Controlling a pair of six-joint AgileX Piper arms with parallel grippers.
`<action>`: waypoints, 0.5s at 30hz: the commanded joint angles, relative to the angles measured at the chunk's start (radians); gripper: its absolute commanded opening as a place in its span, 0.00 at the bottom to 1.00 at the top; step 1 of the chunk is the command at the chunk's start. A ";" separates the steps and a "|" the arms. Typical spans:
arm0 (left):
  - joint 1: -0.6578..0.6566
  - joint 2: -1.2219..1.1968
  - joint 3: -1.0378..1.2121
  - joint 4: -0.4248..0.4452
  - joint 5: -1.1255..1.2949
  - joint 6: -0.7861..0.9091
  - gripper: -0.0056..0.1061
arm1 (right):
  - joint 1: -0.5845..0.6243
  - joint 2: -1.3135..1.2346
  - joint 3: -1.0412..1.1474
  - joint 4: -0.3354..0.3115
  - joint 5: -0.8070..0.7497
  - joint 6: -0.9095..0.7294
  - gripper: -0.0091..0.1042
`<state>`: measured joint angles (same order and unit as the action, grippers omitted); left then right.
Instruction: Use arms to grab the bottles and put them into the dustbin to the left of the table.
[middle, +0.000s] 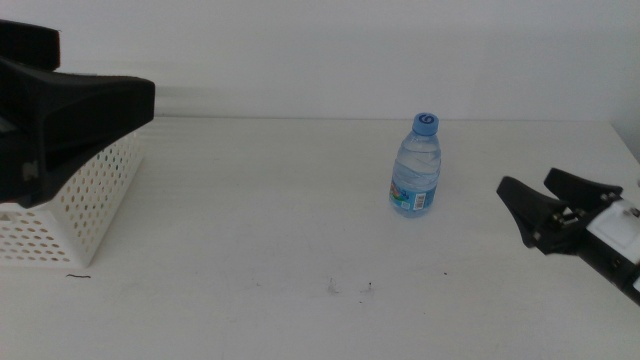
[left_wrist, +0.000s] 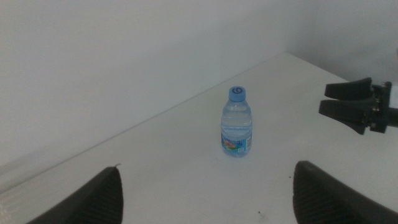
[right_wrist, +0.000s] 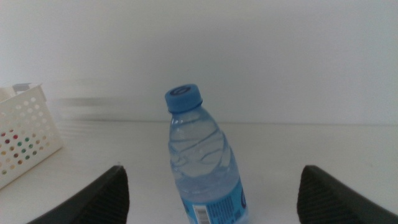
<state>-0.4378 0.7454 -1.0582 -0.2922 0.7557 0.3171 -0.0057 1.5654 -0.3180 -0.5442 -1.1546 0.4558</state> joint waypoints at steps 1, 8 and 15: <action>-0.006 -0.004 -0.001 0.005 -0.019 -0.004 0.89 | 0.012 0.013 -0.033 0.013 0.001 0.000 0.80; -0.006 -0.004 -0.001 0.005 -0.021 -0.004 0.89 | 0.174 0.110 -0.193 0.061 0.201 -0.143 0.80; -0.006 -0.004 -0.001 0.005 -0.020 -0.004 0.89 | 0.245 0.267 -0.378 0.097 0.303 -0.175 0.80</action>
<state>-0.4378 0.7454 -1.0582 -0.2897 0.7518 0.3171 0.2315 1.8059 -0.6628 -0.4730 -0.8646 0.2976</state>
